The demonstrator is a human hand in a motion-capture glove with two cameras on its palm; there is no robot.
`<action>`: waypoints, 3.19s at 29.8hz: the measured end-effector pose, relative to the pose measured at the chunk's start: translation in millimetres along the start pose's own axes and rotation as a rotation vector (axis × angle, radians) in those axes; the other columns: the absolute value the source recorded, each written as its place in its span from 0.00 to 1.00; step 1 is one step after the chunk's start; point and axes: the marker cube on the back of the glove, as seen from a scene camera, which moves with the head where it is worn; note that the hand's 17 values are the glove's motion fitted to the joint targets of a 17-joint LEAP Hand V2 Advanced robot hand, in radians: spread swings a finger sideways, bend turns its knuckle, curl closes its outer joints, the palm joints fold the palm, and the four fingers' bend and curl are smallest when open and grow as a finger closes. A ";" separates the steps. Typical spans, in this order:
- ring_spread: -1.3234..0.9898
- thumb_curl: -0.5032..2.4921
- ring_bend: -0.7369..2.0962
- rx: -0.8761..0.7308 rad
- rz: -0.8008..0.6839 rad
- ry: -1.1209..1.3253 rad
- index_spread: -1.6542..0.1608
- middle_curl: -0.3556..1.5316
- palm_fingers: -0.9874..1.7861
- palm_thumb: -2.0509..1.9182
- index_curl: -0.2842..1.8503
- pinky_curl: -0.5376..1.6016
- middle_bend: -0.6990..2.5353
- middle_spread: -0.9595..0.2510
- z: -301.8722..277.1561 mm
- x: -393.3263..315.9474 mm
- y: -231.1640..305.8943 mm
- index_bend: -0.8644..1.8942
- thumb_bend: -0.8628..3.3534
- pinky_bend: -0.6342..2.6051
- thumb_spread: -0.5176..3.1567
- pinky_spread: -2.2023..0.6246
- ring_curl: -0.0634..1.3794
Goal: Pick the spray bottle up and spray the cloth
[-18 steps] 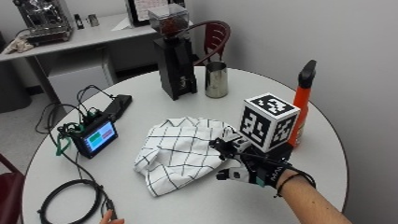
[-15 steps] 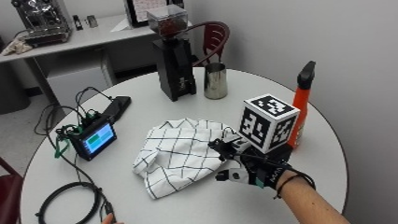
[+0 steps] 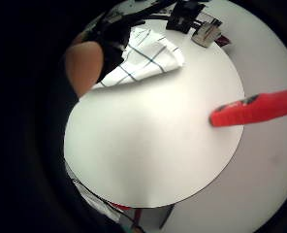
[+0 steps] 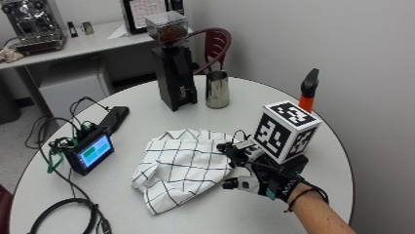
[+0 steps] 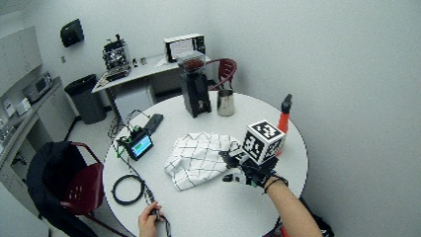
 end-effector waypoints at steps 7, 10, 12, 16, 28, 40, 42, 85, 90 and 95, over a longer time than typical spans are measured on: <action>0.57 0.24 0.39 0.292 0.069 -0.383 0.70 0.34 0.57 0.66 0.22 0.38 0.31 0.75 -48.1 24.0 6.6 0.36 0.26 0.32 0.44 0.86 0.23; 0.57 0.24 0.39 0.380 0.148 -0.482 0.71 0.34 0.58 0.66 0.22 0.38 0.32 0.75 -64.7 54.2 11.1 0.36 0.25 0.32 0.44 0.86 0.23; 0.57 0.24 0.39 0.414 0.207 -0.502 0.71 0.35 0.58 0.66 0.23 0.38 0.31 0.75 -68.6 72.6 12.6 0.36 0.25 0.32 0.45 0.86 0.24; 0.57 0.24 0.39 0.461 0.292 -0.588 0.71 0.35 0.58 0.66 0.23 0.39 0.31 0.76 -66.4 94.6 16.0 0.36 0.24 0.31 0.45 0.86 0.24; 0.58 0.25 0.40 0.557 0.440 -0.760 0.71 0.37 0.57 0.67 0.23 0.40 0.31 0.76 -64.8 155.3 -16.8 0.34 0.22 0.32 0.44 0.86 0.26; 0.57 0.26 0.42 0.493 0.531 -0.859 0.70 0.38 0.53 0.69 0.19 0.42 0.32 0.76 -32.2 199.4 -36.9 0.32 0.21 0.34 0.42 0.86 0.28; 0.57 0.26 0.43 0.506 0.515 -0.853 0.70 0.39 0.53 0.69 0.18 0.41 0.33 0.75 -30.6 203.3 -35.1 0.32 0.21 0.34 0.42 0.86 0.29; 0.52 0.37 0.48 0.196 0.266 -0.758 0.78 0.43 0.74 0.78 0.29 0.34 0.39 0.69 -42.6 172.6 -14.8 0.39 0.20 0.24 0.30 0.80 0.33; 0.52 0.38 0.48 0.077 0.157 -0.695 0.79 0.43 0.75 0.77 0.30 0.35 0.38 0.69 -82.3 129.2 -28.5 0.37 0.20 0.24 0.31 0.79 0.33; 0.52 0.38 0.49 -0.014 0.088 -0.627 0.79 0.43 0.77 0.76 0.30 0.35 0.38 0.69 -95.4 91.7 -45.5 0.36 0.19 0.25 0.31 0.79 0.33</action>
